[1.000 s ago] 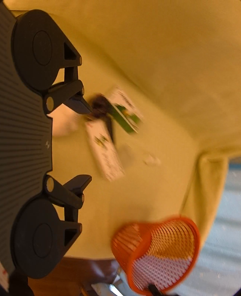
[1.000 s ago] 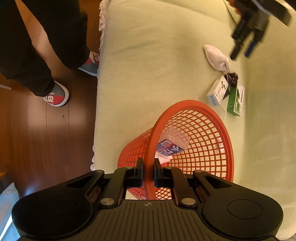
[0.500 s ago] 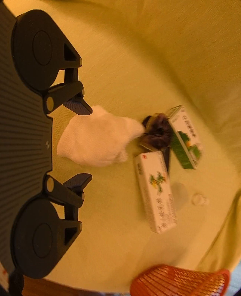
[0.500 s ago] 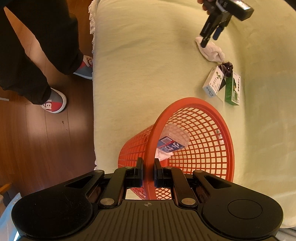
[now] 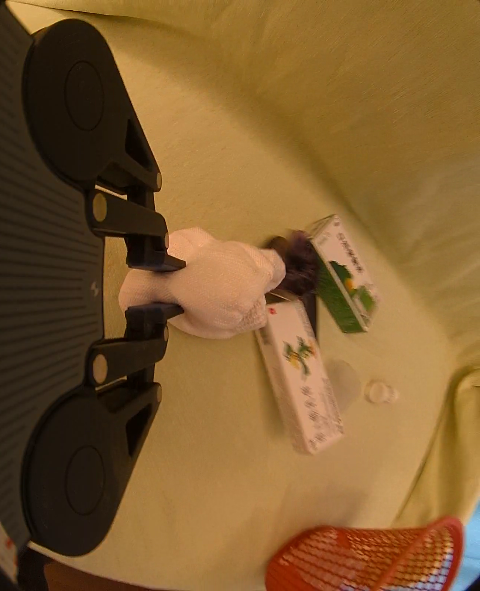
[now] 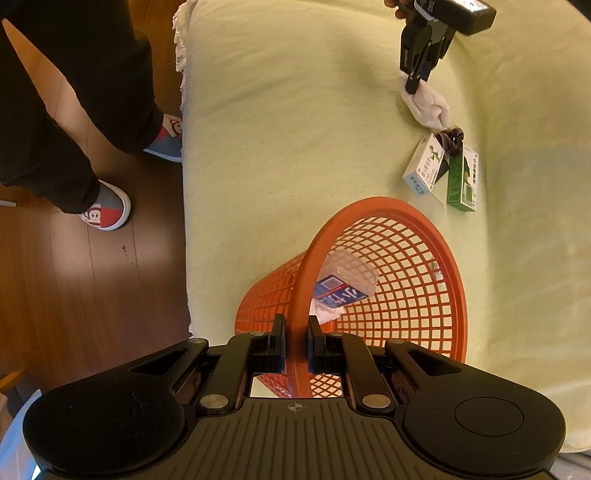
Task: Organize objects
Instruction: 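Carry the white sock into the wastebasket and open the left gripper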
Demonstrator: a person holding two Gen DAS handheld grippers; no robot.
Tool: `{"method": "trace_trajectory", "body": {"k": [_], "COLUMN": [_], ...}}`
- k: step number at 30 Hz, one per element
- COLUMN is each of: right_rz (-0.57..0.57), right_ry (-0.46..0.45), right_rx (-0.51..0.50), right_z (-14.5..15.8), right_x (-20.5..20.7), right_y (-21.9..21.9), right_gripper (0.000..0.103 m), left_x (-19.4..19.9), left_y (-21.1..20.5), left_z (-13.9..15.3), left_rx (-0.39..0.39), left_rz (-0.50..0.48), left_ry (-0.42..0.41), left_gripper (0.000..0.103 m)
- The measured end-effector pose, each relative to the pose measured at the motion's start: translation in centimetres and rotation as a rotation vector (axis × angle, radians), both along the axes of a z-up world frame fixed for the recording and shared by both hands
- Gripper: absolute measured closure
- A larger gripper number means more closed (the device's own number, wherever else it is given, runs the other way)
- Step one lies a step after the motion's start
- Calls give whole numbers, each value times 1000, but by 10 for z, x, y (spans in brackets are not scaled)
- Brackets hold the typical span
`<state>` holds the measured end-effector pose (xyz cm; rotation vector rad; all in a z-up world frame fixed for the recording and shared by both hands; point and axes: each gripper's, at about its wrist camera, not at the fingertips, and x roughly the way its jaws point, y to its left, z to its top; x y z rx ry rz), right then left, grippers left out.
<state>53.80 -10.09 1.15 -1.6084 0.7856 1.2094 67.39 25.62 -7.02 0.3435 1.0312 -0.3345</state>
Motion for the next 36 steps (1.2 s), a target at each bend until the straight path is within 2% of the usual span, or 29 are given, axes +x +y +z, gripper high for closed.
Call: {"method": "trace_trajectory", "body": {"k": [8, 13, 18, 29, 36], "right_rz": [-1, 0, 3, -4, -9], "right_ry": [-4, -3, -5, -8, -8], "right_rx": [7, 9, 9, 14, 17], "right_z": [0, 0, 0, -2, -3], "right_x": [-2, -1, 0, -2, -2], "right_y": [-2, -4, -4, -6, -6], "right_gripper": [96, 96, 96, 96, 96], "left_x": [-15, -16, -13, -6, -6], "left_y": [-10, -30, -58, -112, -135], "left_z": [59, 95, 117, 123, 122], "left_rx": [-119, -191, -239, -310, -329], "left_rz": [-31, -145, -268, -455, -516], "left_ry": [-91, -143, -182, -189, -187], "left_gripper": [91, 91, 91, 91, 91]}}
